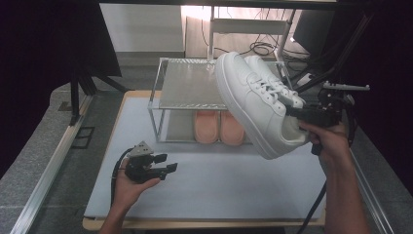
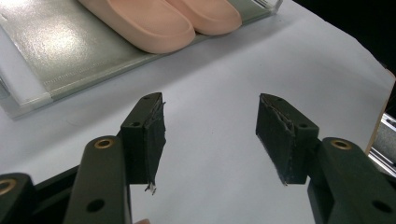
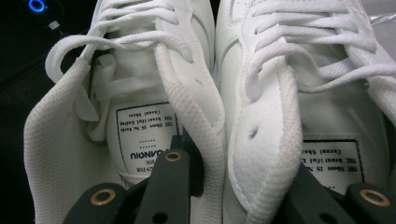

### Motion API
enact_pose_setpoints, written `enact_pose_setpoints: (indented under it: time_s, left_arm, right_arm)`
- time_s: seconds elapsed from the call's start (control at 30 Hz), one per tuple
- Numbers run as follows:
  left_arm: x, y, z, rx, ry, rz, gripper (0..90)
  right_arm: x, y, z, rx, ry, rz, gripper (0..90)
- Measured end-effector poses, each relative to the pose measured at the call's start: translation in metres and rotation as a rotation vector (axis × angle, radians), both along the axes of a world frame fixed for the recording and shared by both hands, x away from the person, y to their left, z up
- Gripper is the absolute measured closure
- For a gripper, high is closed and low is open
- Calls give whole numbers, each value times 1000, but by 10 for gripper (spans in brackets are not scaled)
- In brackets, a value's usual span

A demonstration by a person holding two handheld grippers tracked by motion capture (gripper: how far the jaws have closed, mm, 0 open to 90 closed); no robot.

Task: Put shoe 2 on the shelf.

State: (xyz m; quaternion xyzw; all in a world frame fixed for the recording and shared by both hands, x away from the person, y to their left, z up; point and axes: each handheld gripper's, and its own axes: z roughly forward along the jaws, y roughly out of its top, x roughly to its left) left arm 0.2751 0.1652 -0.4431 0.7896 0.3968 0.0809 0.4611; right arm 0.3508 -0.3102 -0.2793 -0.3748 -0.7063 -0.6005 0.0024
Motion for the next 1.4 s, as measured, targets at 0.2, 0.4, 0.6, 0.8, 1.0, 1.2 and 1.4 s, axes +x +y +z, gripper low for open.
enact_pose_setpoints:
  time_s: [0.2, 0.4, 0.6, 0.8, 1.0, 1.2, 1.4]
  left_arm:
    - [0, 0, 0, 1, 0, -1, 428]
    - [1, 0, 0, 2, 1, -2, 428]
    - [1, 1, -1, -1, 2, 1, 428]
    - [1, 1, -1, -1, 2, 0, 428]
    - [0, 3, 0, -3, 2, 4, 428]
    - [0, 2, -1, 0, 2, -1, 428]
    - [1, 1, -2, 3, 4, -2, 428]
  right_arm:
    - [15, 3, 5, -15, 7, -42, 788]
    - [29, 9, 9, -24, 22, -76, 788]
    - [42, 15, 13, -37, 33, -102, 788]
    - [57, 24, 20, -43, 45, -141, 788]
    - [73, 33, 26, -78, 61, -181, 787]
    - [87, 40, 27, -99, 78, -206, 786]
    - [92, 45, 27, -128, 84, -224, 785]
